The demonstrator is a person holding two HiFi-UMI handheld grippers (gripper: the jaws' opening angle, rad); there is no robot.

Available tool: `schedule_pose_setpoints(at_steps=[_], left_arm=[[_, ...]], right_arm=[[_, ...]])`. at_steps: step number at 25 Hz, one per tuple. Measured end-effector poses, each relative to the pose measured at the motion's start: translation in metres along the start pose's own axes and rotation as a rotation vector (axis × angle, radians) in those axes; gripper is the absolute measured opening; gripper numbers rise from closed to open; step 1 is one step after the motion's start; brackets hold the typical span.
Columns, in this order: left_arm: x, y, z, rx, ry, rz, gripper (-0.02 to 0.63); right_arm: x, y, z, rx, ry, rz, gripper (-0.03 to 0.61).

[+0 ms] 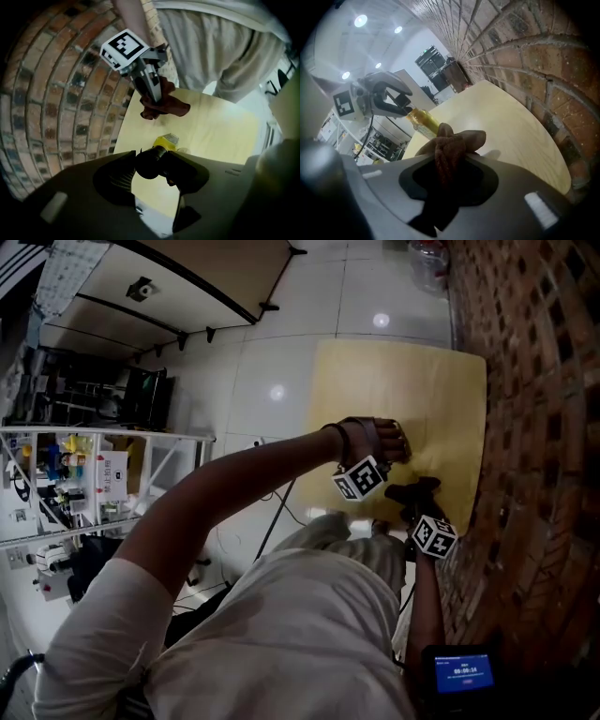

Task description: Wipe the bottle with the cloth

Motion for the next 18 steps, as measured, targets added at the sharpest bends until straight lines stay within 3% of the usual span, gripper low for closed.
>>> schedule_pose_setpoints(at_steps=[4,8,13,15,18], left_arm=[[0.016,-0.005,-0.008,0.075,0.415,-0.097,0.213],[0.027,-0.009,-0.019,0.130,0.826,-0.189,0.195],[0.034,-0.016,-0.042,0.132,1.465,-0.270,0.178],[0.031,-0.018,-0.052,0.136,1.619,-0.285,0.178],[0.033,-0.018,-0.054,0.151,1.697,-0.277,0.177]], right_arm=[[0.005,0.010,0.006,-0.047,0.087,0.010,0.091],[0.018,0.016,0.015,-0.119,0.243,0.010,0.090],[0.064,-0.003,0.039,-0.215,0.458,0.084,0.089],[0.082,-0.021,0.048,-0.233,0.488,0.114,0.090],[0.093,-0.040,0.058,-0.245,0.489,0.114,0.089]])
Point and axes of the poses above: the fingertips, and each gripper's own axes: y backward along the fingers, x to its left, z out of its top, the point moved 5 cm from there along y, backward along the fingers, and after that the axes turned 4 degrees about y, right-handed, at the moved point
